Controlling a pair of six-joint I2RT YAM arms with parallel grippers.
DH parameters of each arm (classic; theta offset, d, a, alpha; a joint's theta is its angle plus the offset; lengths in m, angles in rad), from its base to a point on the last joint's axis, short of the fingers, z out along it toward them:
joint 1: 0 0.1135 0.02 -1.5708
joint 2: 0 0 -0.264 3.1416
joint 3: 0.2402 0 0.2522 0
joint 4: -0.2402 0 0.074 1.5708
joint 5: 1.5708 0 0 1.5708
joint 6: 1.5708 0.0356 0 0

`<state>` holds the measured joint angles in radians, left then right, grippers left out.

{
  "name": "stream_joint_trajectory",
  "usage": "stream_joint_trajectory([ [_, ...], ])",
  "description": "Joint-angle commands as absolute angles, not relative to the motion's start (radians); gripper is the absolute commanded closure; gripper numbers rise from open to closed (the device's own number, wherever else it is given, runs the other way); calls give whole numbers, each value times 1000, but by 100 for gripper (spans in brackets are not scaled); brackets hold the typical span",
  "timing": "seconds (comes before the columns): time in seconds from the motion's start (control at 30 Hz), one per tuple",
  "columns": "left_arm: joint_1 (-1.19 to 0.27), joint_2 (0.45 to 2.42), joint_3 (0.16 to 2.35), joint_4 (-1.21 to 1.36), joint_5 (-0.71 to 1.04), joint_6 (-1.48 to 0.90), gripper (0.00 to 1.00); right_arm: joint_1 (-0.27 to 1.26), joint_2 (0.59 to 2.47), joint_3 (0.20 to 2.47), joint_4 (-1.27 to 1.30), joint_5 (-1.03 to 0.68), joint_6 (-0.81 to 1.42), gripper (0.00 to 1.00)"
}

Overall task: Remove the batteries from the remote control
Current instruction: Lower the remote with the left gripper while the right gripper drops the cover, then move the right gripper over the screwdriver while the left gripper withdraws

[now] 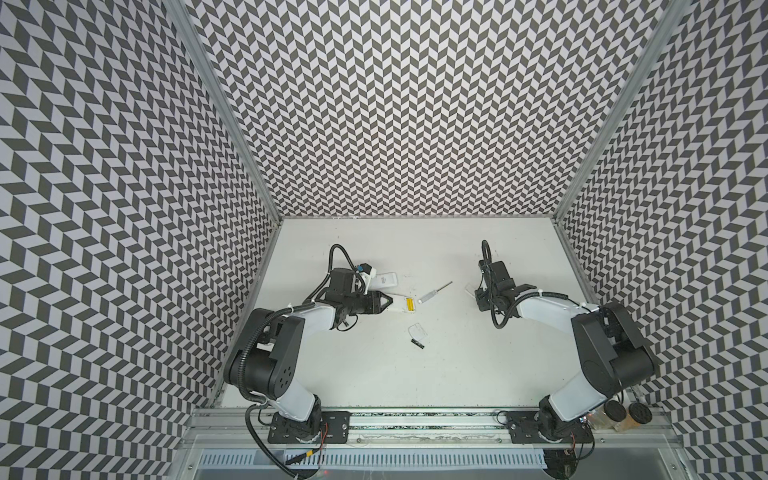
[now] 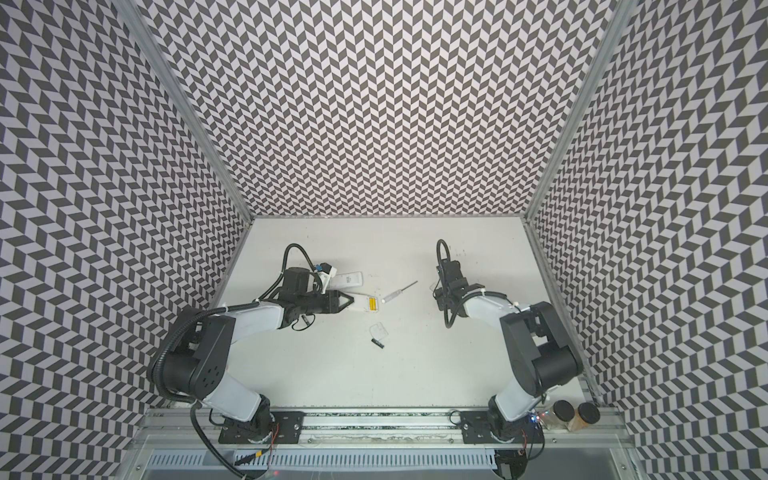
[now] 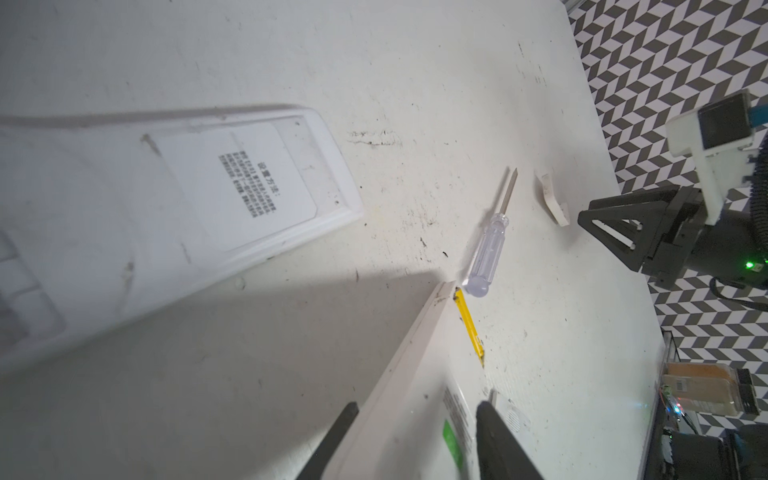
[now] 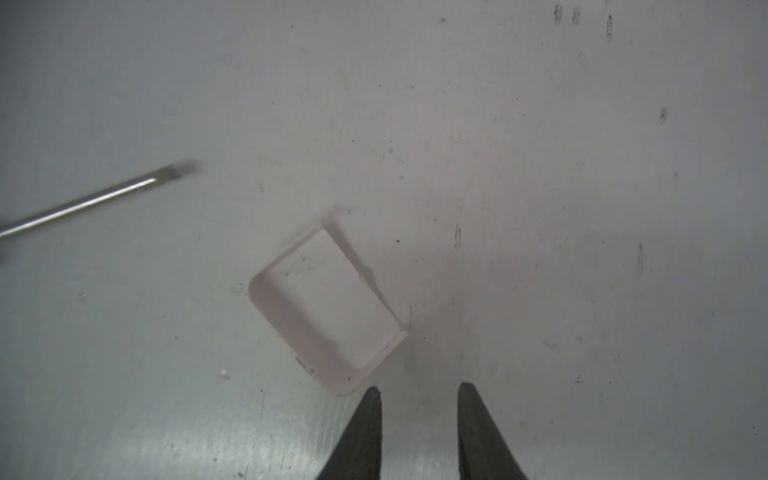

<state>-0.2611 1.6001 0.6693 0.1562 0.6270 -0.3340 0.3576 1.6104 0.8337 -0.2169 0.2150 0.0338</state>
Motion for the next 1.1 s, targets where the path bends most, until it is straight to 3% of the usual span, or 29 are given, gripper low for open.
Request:
stream_joint_trajectory([
  [0.0, -249, 1615, 680, 178, 604, -342, 49, 362, 1554, 816, -141, 127, 59, 68],
  [0.13, -241, 1632, 705, 149, 573, -346, 32, 387, 1540, 814, -113, 36, 99, 66],
  [0.47, -190, 1584, 729, 101, 501, -299, 26, 503, 1557, 813, -8, 35, 181, 59],
  [0.67, -169, 1536, 776, 67, 483, -239, 24, 558, 1661, 913, -29, 69, 177, 56],
  [1.07, -31, 1470, 865, 7, 503, -107, 6, 646, 1849, 1152, -130, 218, 98, 46],
])
